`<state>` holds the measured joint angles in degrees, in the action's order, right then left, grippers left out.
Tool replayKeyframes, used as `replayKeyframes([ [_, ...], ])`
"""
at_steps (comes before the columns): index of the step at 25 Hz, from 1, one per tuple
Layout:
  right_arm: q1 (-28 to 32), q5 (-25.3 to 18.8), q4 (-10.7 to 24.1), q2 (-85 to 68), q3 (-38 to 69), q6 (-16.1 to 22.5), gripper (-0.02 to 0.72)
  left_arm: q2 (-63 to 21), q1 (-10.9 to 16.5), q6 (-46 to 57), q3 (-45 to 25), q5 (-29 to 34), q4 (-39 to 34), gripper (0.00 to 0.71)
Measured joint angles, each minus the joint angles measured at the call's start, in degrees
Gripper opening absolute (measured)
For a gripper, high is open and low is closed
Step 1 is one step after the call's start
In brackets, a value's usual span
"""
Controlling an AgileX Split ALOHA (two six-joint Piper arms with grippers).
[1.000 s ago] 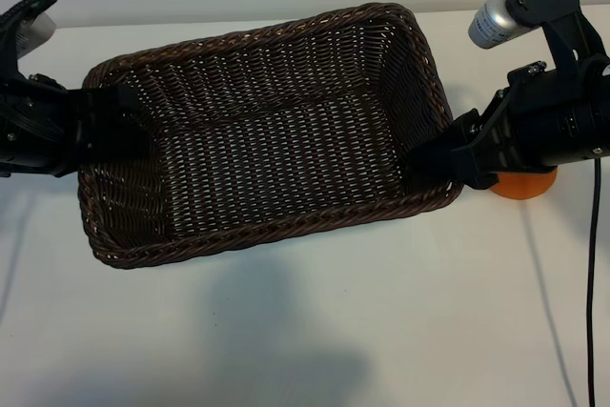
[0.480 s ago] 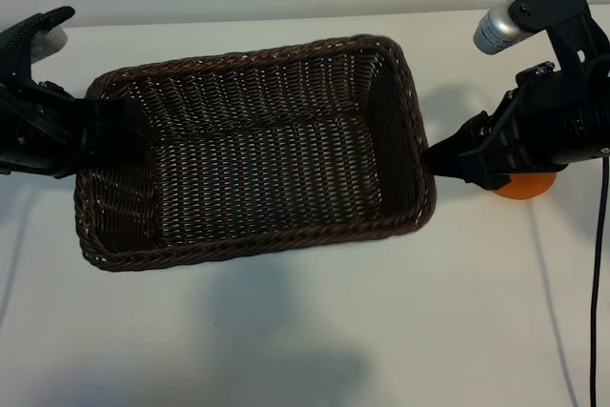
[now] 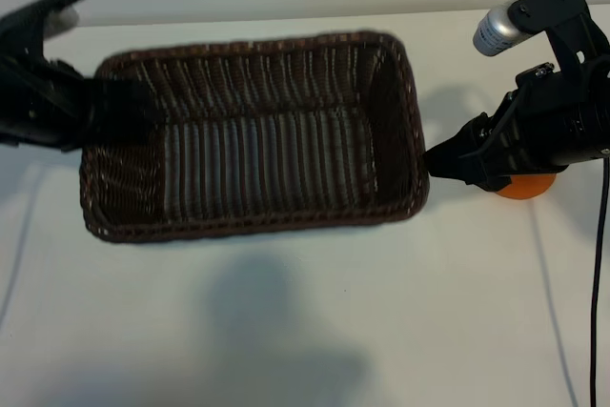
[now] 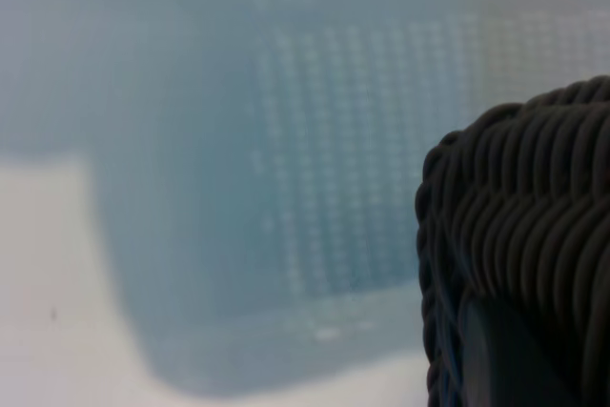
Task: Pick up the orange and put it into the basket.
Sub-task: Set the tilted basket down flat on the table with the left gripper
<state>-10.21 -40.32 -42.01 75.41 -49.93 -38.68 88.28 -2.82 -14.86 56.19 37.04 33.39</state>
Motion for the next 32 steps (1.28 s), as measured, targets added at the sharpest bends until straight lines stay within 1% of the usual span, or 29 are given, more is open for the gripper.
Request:
replayKeyframes([
  [3, 0.0, -0.12, 0.11, 0.0, 0.0, 0.0, 0.595, 0.62, 0.0, 0.0, 1.72, 0.36, 0.05, 0.136],
  [11, 0.0, -0.16, 0.13, 0.0, 0.0, 0.0, 0.595, 6.43, 0.0, -0.91, 4.04, 0.93, -0.13, 0.135],
  [18, 0.0, -0.16, 0.18, 0.0, 0.0, 0.0, 0.595, 9.28, -0.25, -1.36, 5.01, -1.96, -0.01, 0.135],
  [20, 0.0, -0.16, 0.24, 0.0, 0.0, 0.0, 0.595, 10.38, -0.71, -1.36, 5.07, -2.44, 0.05, 0.135],
  [26, 0.0, -0.43, 0.29, 0.0, 0.0, 0.0, 0.595, 13.44, -3.42, -1.6, 5.07, -4.49, 0.05, 0.135],
  [32, 0.0, -0.74, 0.35, 0.0, 0.0, 0.0, 0.595, 13.83, -3.57, -1.71, 5.07, -5.53, 0.05, 0.135],
])
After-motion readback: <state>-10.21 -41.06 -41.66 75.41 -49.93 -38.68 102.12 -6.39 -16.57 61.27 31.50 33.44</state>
